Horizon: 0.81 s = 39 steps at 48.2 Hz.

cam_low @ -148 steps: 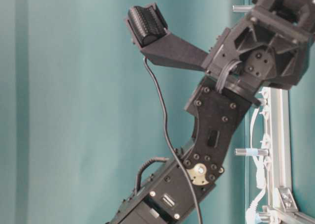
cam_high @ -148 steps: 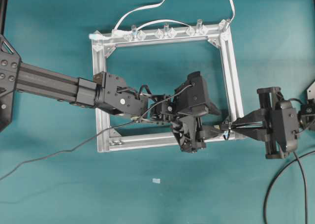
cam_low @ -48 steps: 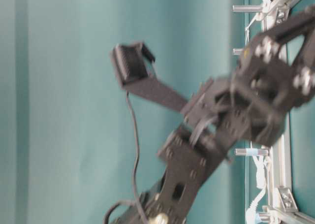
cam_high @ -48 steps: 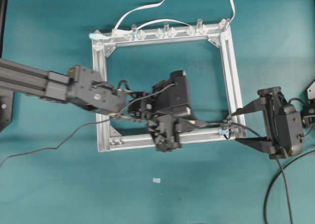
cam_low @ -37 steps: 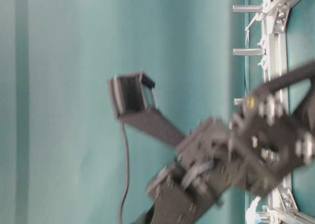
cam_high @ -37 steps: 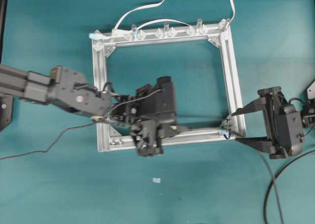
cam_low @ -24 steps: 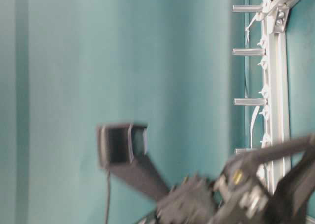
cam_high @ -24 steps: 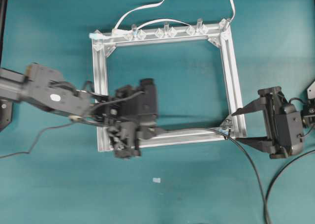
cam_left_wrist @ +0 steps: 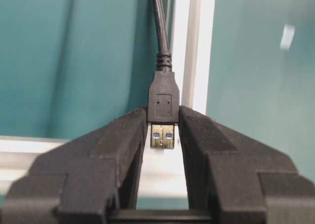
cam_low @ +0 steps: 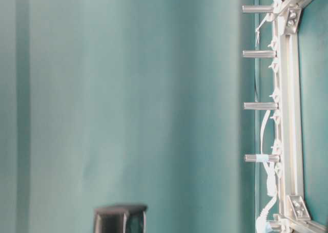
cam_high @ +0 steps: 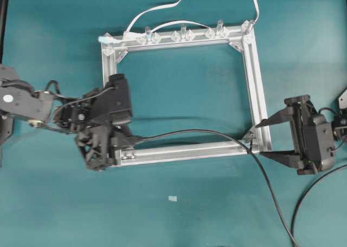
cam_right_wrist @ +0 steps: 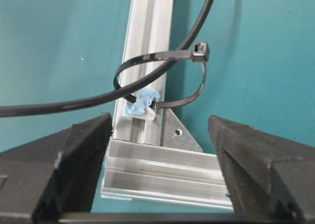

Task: Insert the wire through the string loop located on the right side.
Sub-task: 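Draw the cable further left through the loop with the left gripper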

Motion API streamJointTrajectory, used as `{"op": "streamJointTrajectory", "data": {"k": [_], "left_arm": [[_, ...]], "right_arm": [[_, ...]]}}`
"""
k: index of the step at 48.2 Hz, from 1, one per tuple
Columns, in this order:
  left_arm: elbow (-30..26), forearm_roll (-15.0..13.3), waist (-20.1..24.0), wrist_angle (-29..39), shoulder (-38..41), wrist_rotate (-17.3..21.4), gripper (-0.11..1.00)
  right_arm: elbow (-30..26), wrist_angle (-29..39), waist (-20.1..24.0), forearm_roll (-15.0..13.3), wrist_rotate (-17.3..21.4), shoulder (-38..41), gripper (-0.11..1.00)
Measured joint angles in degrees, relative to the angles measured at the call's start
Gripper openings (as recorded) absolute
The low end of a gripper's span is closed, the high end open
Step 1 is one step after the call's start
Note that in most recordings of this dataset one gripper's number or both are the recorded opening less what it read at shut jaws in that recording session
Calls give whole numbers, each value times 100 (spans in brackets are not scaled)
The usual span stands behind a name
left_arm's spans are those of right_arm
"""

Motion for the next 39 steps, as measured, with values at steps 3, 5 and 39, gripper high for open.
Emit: {"op": "streamJointTrajectory", "data": {"k": [3, 5, 39], "left_arm": [[132, 0, -44, 141, -149, -70, 22], [220, -9, -88, 229, -264, -123, 22], [773, -18, -879, 940, -747, -1063, 22]], "right_arm": [[0, 0, 0, -9, -9, 0, 86], [0, 0, 0, -9, 0, 0, 86], [0, 0, 0, -9, -9, 0, 86]]}}
